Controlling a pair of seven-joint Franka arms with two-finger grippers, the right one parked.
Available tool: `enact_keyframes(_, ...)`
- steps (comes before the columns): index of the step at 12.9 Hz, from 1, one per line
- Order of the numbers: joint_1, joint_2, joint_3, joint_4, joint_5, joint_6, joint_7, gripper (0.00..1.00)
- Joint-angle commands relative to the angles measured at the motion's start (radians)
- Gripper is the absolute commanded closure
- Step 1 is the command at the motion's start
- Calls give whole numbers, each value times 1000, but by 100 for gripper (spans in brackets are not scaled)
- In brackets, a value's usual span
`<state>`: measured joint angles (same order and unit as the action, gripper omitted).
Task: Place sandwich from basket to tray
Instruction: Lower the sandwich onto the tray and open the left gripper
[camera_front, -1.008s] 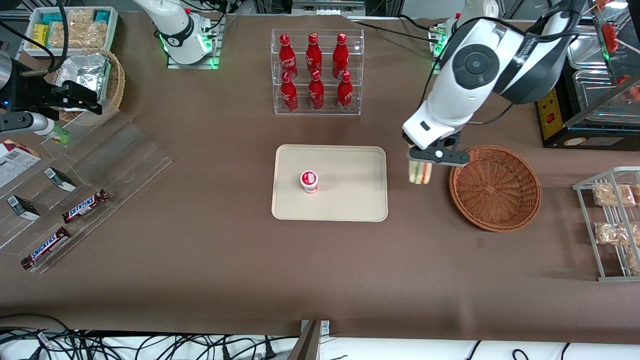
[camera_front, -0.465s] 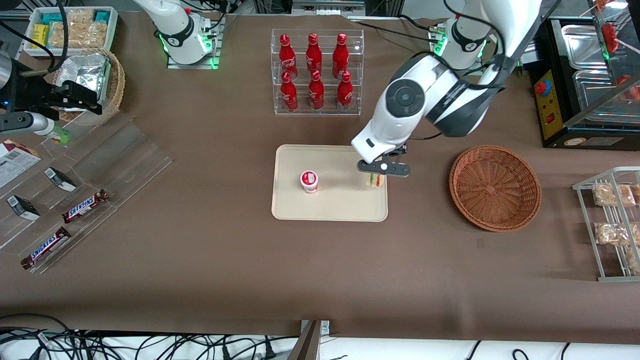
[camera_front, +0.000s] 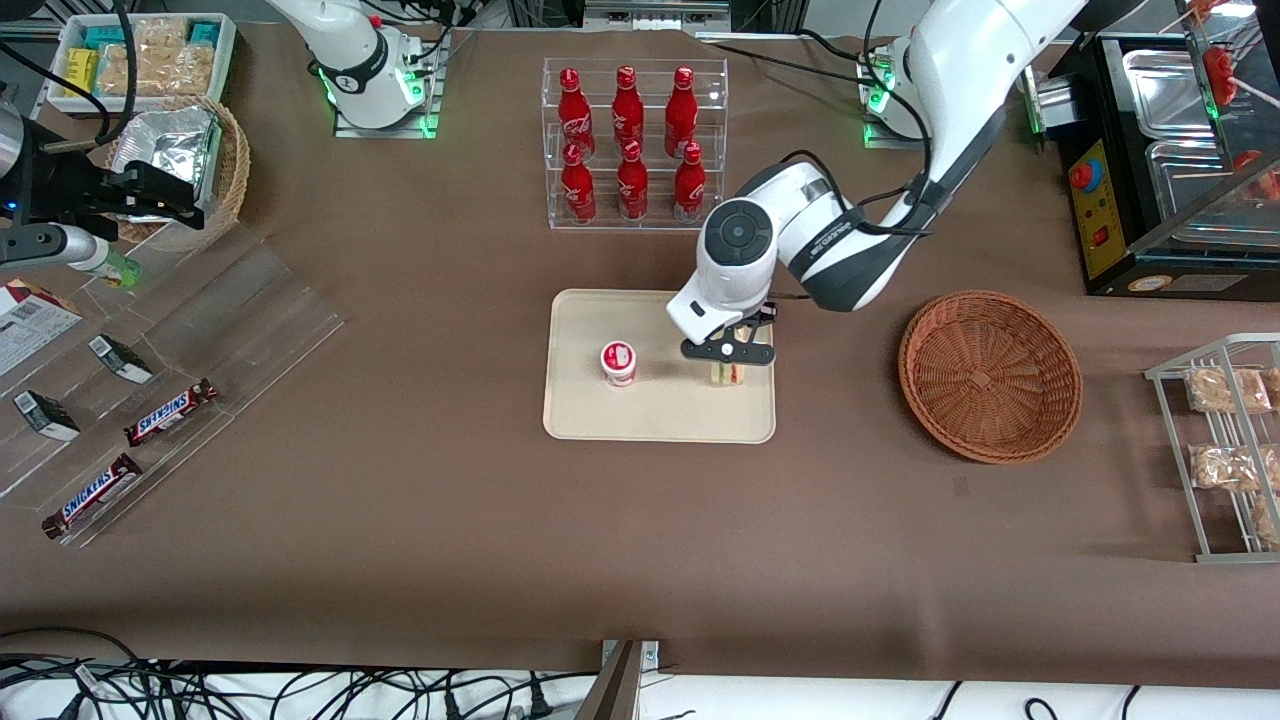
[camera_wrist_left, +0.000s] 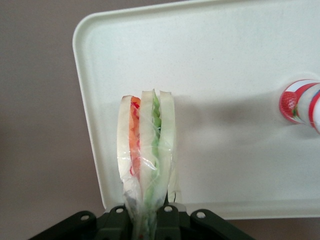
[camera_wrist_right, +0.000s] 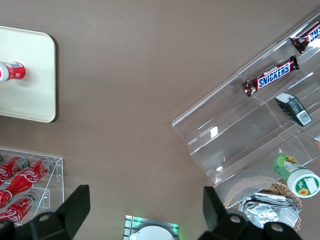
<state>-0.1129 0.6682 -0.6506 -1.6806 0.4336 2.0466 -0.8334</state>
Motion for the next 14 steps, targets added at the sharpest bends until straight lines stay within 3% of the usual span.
enact_keyframes(1,-24,51,3,36,48,9,-36,100)
enact_keyframes(5,-39,68,28,36,51,23,-36,100)
enact_keyframes(7,-41,76,32,36,91,23,-47,100)
enact_keyframes(8,-41,79,32,36,96,23,-64,89)
enact_keyframes(9,-41,79,32,38,97,23,-81,58)
enact_keyframes(10,-41,79,32,38,99,23,-93,37)
enact_keyframes(12,-41,77,32,39,100,23,-95,23)
enact_keyframes(13,-41,74,32,39,100,23,-96,6)
enact_keyframes(14,-41,70,32,41,99,21,-107,0)
